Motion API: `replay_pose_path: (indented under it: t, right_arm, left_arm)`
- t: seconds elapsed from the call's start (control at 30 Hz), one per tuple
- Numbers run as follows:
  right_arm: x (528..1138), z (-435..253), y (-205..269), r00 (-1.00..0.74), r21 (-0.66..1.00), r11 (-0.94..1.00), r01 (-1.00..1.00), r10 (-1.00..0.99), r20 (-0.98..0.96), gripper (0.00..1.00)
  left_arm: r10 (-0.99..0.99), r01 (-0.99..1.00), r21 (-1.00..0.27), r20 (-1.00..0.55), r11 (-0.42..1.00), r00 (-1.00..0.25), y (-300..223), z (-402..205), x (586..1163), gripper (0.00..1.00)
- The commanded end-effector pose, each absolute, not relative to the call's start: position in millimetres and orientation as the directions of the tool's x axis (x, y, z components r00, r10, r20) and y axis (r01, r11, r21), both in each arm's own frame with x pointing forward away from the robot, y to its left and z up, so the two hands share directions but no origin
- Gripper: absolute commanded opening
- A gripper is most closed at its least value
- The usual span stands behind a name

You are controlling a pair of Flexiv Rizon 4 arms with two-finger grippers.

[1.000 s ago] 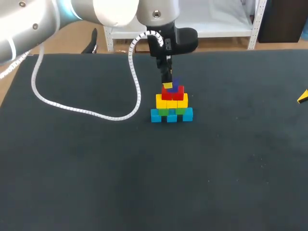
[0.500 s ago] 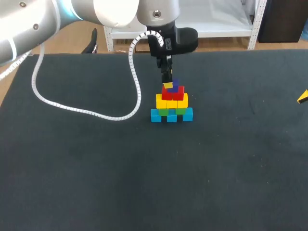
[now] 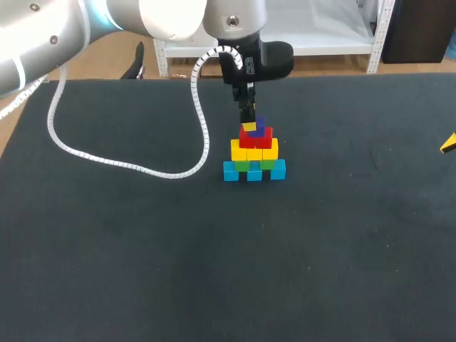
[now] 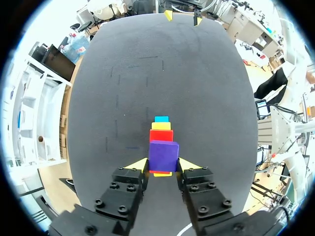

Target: Place the blue cubes, place green cubes on the blue cubes, place the yellow cubes on the green cubes, then place the red cubes on the yellow cubes, and place purple cube on the red cubes.

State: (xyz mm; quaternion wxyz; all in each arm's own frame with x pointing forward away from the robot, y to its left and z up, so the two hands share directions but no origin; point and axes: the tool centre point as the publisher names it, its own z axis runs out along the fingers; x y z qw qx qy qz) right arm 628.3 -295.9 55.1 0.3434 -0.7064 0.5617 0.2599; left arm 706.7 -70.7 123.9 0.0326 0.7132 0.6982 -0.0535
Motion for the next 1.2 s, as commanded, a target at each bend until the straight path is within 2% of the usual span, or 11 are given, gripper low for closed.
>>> replay_pose_path:
  t: [0.03, 0.1, 0.27, 0.6, 0.9, 1.2]
  right_arm:
    - [629, 54, -296, 0.235, -0.194, -0.134, -0.972, -0.614, -0.754, 1.0]
    - [629, 54, -296, 0.235, -0.194, -0.134, -0.972, -0.614, -0.754, 1.0]
    - [629, 54, -296, 0.235, -0.194, -0.134, -0.972, -0.614, -0.754, 1.0]
    - [629, 54, -296, 0.235, -0.194, -0.134, -0.972, -0.614, -0.754, 1.0]
    - [629, 54, -296, 0.235, -0.194, -0.134, -0.972, -0.614, -0.754, 1.0]
    - [629, 54, -296, 0.235, -0.194, -0.134, -0.972, -0.614, -0.754, 1.0]
  left_arm:
    - [0.993, 0.999, -0.033, -0.118, -0.026, 0.022, -72, 125, 710, 0.39]
    - [0.993, 0.999, -0.033, -0.118, -0.025, 0.021, -72, 124, 710, 0.47]
    - [0.993, 0.999, -0.034, -0.119, -0.025, 0.021, -72, 124, 710, 0.98]
    - [0.992, 0.999, -0.034, -0.124, -0.027, 0.022, -75, 125, 710, 1.0]
    - [0.984, 0.994, -0.016, -0.147, -0.105, 0.102, -100, 132, 709, 1.0]
    - [0.98, 0.991, -0.015, -0.151, -0.13, 0.126, -109, 130, 712, 1.0]
